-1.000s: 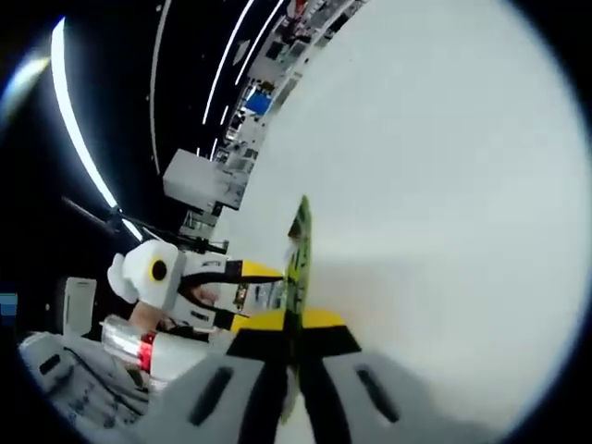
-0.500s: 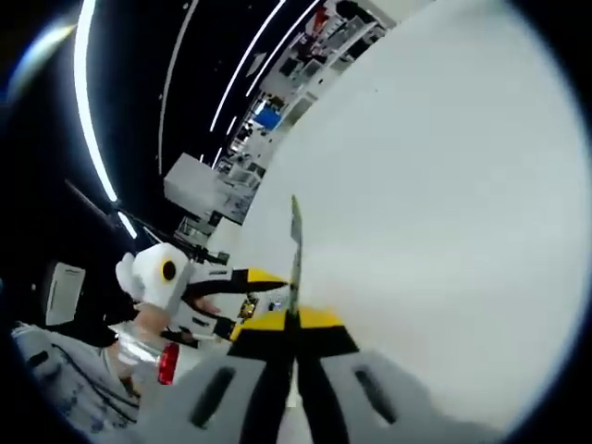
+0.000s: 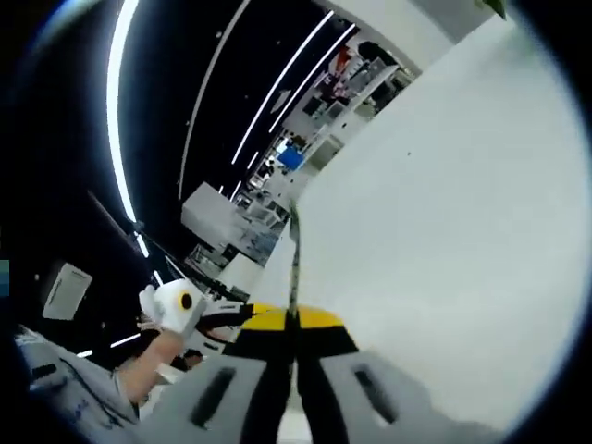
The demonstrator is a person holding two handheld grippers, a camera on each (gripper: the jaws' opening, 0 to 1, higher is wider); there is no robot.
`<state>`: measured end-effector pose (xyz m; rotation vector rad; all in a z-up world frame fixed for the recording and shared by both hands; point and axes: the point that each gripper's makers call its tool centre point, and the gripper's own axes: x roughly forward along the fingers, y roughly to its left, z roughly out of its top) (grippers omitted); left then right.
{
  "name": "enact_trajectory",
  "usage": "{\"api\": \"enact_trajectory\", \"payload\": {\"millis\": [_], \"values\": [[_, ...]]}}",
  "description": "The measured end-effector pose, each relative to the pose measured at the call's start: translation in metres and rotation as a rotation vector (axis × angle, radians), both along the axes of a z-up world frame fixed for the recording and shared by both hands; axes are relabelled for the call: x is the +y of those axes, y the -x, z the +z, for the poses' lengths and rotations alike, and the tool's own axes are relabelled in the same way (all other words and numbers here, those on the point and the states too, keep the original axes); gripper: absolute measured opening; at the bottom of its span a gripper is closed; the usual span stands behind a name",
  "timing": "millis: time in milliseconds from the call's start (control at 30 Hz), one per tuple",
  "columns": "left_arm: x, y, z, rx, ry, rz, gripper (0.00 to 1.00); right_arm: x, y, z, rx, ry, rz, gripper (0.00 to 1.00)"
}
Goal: Arrange the skincare products in the storage area until every visible bottle or jar stands upright without overlapping.
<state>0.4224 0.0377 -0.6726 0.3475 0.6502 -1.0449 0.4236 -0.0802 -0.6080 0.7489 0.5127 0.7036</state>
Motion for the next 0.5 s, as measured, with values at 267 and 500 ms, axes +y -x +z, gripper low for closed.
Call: {"api": "enact_trajectory", "payload": {"millis": [267, 500], "values": [[0.010, 0.000, 0.032, -0.028, 0.047, 0.018, 0.49, 0.005, 0.002, 0.030, -0.069, -0.010, 0.004, 0.01], [0.019, 0.004, 0.062, -0.065, 0.054, 0.007, 0.51, 0.019, 0.003, 0.060, -0.137, -0.015, 0.035, 0.01]]}}
